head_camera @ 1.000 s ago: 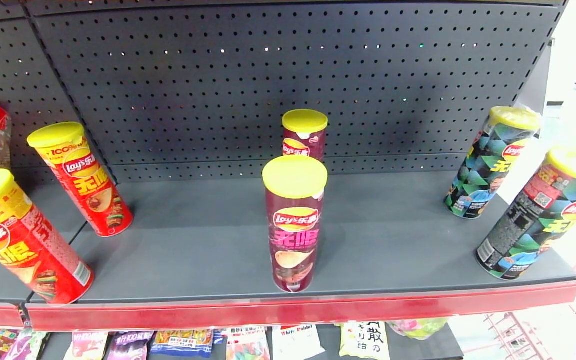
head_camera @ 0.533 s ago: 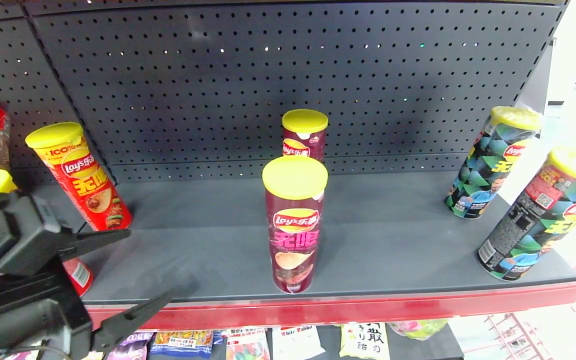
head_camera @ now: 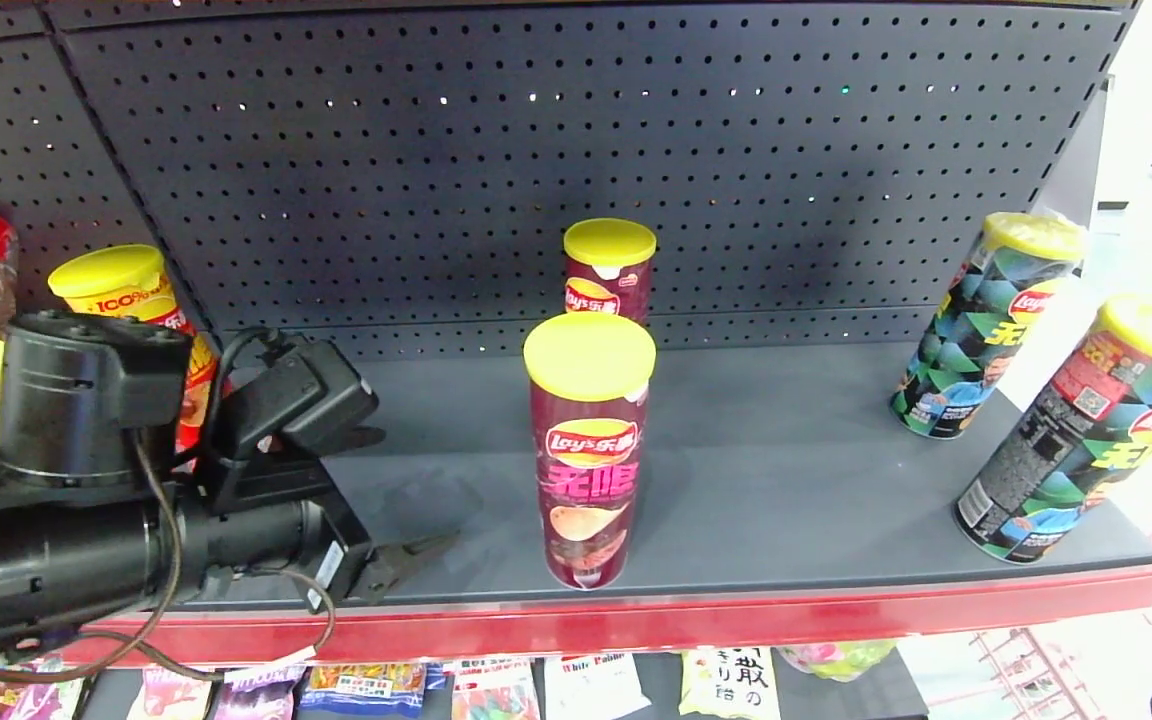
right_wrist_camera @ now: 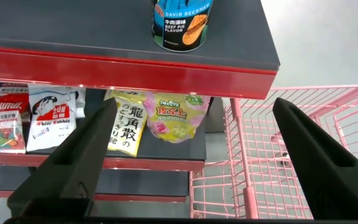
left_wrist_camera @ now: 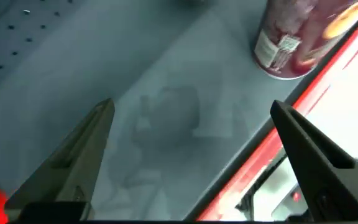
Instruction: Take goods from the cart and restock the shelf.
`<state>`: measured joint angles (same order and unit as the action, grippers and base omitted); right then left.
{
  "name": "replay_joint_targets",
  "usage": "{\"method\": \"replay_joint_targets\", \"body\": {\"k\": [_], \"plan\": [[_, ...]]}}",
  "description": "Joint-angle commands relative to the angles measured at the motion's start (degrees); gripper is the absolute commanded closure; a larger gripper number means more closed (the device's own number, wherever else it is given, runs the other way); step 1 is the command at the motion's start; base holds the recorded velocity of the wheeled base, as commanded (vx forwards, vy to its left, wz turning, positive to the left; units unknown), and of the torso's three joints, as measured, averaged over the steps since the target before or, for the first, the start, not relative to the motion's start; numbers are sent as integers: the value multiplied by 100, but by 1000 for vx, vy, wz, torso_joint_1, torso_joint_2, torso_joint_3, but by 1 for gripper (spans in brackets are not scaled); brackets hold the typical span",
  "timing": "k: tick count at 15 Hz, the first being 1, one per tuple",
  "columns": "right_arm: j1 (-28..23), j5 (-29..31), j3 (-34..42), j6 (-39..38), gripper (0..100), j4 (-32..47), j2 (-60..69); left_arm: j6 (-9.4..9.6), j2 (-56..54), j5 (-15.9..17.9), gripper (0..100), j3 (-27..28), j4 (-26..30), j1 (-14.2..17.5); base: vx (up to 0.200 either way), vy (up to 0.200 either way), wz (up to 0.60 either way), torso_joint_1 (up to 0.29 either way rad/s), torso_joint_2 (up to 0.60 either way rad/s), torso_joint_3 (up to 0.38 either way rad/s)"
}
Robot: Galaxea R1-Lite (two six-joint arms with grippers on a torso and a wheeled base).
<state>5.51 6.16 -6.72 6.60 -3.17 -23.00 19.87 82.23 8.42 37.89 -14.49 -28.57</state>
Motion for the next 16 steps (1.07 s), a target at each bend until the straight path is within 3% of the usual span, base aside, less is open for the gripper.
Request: {"method": "replay_joint_targets", "body": {"k": [1,7,16], "plan": [[3,-18,4,0,0,1,-38,52,400,10,0,61,-1,-113,0,0,0,0,0,0],[3,-88,39,0,0,1,-55,52,1094,10,0,641,-1,-298,0,0,0,0,0,0],[3,-79,39,0,0,1,-64,52,1489,10,0,1028,-1,-359,0,0,0,0,0,0]]}}
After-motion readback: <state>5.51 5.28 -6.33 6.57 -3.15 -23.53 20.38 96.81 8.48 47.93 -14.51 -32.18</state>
